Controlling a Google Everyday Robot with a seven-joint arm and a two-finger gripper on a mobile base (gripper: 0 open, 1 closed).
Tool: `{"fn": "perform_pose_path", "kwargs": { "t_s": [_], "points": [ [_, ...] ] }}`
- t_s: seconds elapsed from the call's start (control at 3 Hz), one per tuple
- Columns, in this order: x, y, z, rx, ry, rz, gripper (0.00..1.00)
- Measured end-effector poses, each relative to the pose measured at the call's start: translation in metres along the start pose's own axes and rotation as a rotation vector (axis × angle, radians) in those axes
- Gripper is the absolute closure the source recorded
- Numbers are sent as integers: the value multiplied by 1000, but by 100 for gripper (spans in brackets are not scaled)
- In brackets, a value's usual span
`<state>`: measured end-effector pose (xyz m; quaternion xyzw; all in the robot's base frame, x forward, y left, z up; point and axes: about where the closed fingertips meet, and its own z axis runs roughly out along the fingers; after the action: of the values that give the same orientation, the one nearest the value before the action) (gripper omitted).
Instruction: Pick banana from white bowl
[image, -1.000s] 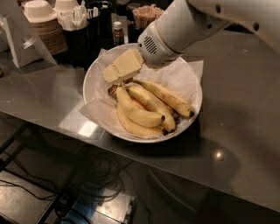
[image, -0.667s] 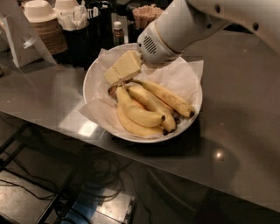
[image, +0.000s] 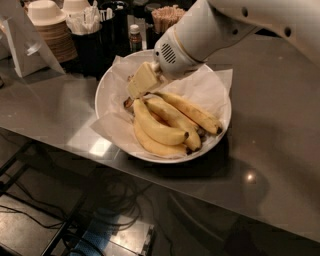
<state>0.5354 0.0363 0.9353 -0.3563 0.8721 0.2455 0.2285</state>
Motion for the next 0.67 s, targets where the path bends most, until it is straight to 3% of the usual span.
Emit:
{"fn": "perform_pose_path", "kwargs": {
  "t_s": [0.33, 0.67],
  "points": [
    [-3, 5, 16, -12, 13, -12, 42],
    [-3, 5, 16, -12, 13, -13, 28]
  ]
}}
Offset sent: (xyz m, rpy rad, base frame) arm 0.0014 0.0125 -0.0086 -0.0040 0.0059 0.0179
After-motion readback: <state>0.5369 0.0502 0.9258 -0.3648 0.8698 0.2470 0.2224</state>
